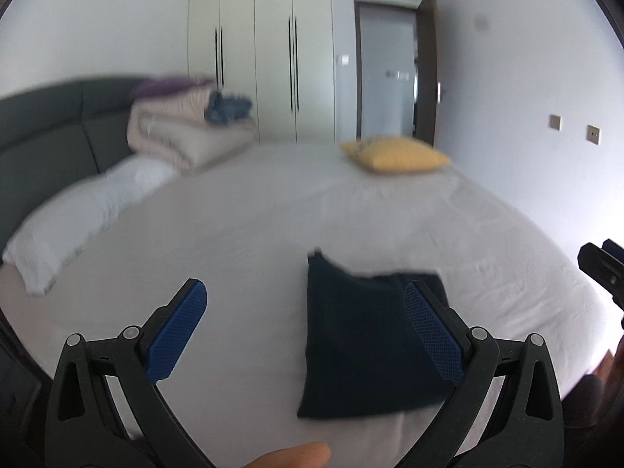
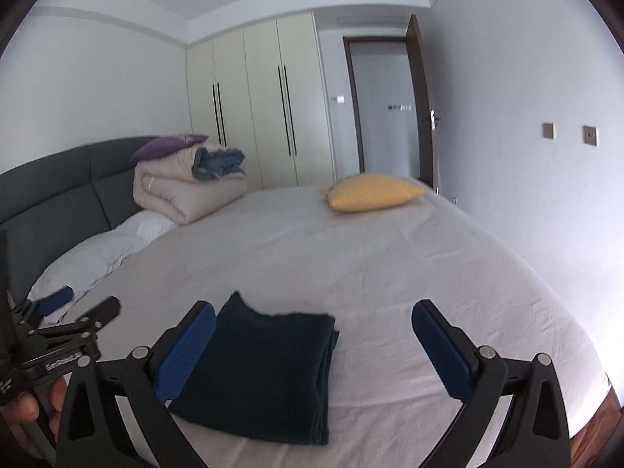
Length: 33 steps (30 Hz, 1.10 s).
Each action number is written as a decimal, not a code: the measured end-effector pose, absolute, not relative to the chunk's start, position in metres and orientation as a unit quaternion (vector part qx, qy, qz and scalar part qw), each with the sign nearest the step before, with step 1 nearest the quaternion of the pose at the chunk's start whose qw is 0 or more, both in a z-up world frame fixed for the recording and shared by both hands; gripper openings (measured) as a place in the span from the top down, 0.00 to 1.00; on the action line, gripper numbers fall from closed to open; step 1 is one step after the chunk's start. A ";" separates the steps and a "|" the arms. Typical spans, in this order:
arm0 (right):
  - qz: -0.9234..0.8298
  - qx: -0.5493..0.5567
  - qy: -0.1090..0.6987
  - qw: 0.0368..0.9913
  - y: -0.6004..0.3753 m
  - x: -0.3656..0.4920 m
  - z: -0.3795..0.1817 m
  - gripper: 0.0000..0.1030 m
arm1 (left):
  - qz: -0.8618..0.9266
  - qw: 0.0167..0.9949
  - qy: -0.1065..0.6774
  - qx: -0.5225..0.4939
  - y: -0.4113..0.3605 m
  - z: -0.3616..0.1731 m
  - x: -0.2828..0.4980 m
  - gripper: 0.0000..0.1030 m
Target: Fold small clothes
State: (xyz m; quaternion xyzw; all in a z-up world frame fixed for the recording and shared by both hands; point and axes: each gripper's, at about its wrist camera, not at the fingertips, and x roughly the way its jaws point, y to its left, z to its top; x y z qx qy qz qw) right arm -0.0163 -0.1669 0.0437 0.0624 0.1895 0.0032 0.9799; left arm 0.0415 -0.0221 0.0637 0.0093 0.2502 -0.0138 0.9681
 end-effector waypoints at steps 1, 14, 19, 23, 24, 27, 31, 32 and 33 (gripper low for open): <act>0.006 0.065 0.198 0.978 -0.166 -0.017 0.041 0.00 | -0.019 0.964 0.265 0.001 -0.019 0.057 0.044 0.00; -0.008 0.077 0.315 0.946 -0.150 0.005 -0.008 0.00 | -0.021 0.935 0.354 -0.005 -0.013 -0.001 0.065 0.00; -0.013 0.077 0.351 0.933 -0.144 0.011 -0.031 0.00 | -0.024 0.930 0.367 -0.004 -0.013 -0.013 0.067 0.00; -0.014 0.070 0.372 0.926 -0.140 0.014 -0.045 0.00 | -0.027 0.926 0.377 -0.001 -0.014 -0.022 0.071 0.00; -0.014 0.068 0.376 0.924 -0.140 0.015 -0.048 0.00 | -0.027 0.925 0.380 0.000 -0.015 -0.025 0.072 0.00; -0.013 0.066 0.386 0.920 -0.138 0.016 -0.055 0.00 | -0.030 0.923 0.384 -0.001 -0.016 -0.030 0.074 0.00; -0.014 0.064 0.390 0.918 -0.139 0.017 -0.058 0.00 | -0.031 0.922 0.387 0.000 -0.017 -0.034 0.076 0.00; -0.014 0.066 0.391 0.918 -0.140 0.018 -0.058 0.00 | -0.031 0.921 0.387 -0.001 -0.018 -0.034 0.076 0.00; -0.014 0.067 0.393 0.917 -0.142 0.018 -0.059 0.00 | -0.031 0.921 0.388 0.000 -0.018 -0.035 0.077 0.00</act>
